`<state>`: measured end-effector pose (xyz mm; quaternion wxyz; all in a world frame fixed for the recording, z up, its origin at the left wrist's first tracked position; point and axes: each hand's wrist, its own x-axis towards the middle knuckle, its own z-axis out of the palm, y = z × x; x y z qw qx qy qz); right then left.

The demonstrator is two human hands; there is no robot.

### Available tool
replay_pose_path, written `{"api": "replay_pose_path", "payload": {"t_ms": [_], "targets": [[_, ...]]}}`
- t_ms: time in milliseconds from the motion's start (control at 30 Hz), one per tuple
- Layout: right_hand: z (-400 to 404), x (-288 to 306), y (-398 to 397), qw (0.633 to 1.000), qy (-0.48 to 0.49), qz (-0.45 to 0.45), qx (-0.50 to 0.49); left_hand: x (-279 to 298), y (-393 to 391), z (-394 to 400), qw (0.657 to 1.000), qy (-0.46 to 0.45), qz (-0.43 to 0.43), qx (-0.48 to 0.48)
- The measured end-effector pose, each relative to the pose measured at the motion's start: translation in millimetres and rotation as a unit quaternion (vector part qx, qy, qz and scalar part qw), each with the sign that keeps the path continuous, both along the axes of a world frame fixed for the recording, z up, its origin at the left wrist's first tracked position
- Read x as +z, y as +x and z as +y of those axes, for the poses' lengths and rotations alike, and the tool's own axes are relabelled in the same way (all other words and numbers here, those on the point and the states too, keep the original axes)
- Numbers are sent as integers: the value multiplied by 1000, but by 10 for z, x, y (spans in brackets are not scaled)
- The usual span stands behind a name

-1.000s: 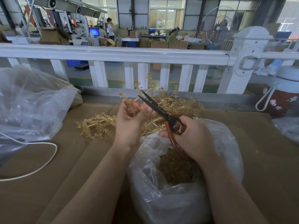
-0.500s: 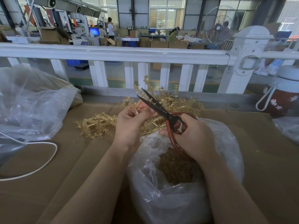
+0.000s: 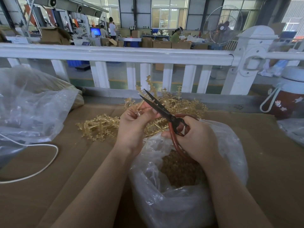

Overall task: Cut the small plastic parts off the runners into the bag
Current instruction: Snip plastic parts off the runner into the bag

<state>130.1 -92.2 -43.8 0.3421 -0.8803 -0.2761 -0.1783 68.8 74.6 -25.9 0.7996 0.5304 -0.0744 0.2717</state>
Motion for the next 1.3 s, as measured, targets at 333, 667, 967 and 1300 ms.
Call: {"api": "replay_pose_path", "payload": {"t_ms": [333, 667, 967, 1300], "targets": [[4, -26, 35, 1000, 6, -9, -5, -26, 13, 25, 1000, 2, 8, 13], [-9, -25, 35, 1000, 10, -17, 5, -35, 24, 17, 998, 51, -10, 29], [0, -34, 32, 999, 24, 14, 14, -61, 48, 36, 999, 24, -2, 23], [-2, -29, 9, 999, 30, -31, 9, -77, 46, 58, 999, 42, 0, 30]]}}
